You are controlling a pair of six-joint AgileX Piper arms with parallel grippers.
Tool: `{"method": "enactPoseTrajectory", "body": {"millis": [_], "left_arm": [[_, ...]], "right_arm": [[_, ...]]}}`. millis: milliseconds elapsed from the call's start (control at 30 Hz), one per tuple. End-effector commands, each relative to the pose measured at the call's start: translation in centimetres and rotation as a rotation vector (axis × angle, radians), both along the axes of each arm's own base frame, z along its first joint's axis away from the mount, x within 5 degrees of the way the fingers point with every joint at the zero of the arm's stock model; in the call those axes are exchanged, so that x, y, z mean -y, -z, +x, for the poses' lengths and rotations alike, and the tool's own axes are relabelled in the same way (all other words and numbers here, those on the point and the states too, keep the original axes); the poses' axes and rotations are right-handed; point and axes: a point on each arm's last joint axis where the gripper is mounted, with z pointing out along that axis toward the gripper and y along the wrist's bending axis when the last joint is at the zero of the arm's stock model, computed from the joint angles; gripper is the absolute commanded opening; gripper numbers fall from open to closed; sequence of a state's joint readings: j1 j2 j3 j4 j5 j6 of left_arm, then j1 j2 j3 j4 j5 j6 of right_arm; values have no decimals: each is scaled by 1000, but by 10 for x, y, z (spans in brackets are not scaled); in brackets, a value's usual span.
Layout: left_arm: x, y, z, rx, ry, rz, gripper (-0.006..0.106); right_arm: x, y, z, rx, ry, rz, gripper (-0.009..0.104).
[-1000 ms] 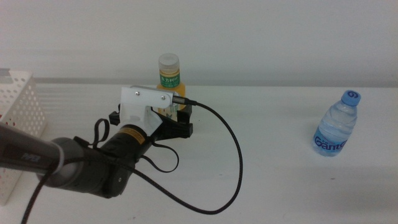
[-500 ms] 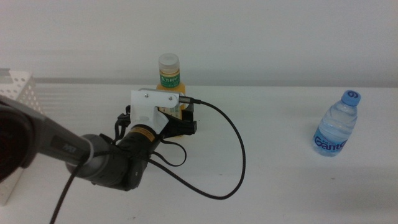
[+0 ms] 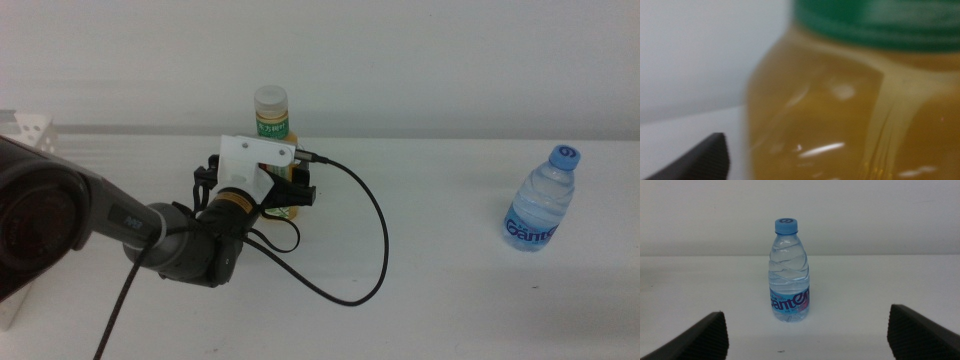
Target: Use arms to grab the bottles and put them into the dustbin to the left of the table.
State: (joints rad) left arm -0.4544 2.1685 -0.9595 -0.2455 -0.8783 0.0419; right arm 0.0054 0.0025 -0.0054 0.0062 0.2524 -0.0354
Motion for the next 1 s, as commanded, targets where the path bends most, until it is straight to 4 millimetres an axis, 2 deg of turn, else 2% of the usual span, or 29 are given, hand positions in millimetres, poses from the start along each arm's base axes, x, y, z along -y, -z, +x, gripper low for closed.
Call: {"method": "enactPoseTrajectory", "body": {"millis": [0, 167, 200, 267, 400, 467, 533, 633, 733, 967], "left_arm": [[-3, -1, 4, 30, 6, 55, 81], [-4, -4, 1, 0, 51, 104, 31], [-4, -11, -3, -16, 60, 111, 16], [-8, -25, -14, -46, 73, 126, -2], [-17, -73, -41, -117, 99, 120, -2], [-22, -95, -55, -230, 111, 106, -2], [-31, -119, -69, -322, 130, 105, -2], [-54, -155, -87, -478, 140, 117, -2], [-95, -175, -91, -639, 81, 191, -2], [-229, -227, -85, -880, -83, 274, -2]], "right_arm": [[1, 11, -1, 8, 6, -12, 85], [1, 11, -1, 8, 6, -12, 85], [1, 11, -1, 8, 6, -12, 85], [1, 11, -1, 8, 6, -12, 85], [1, 11, -1, 8, 6, -12, 85], [1, 11, -1, 8, 6, -12, 85], [1, 11, -1, 8, 6, -12, 85], [1, 11, -1, 8, 6, -12, 85], [1, 11, -1, 8, 6, -12, 85], [1, 11, -1, 8, 6, -12, 85]]}}
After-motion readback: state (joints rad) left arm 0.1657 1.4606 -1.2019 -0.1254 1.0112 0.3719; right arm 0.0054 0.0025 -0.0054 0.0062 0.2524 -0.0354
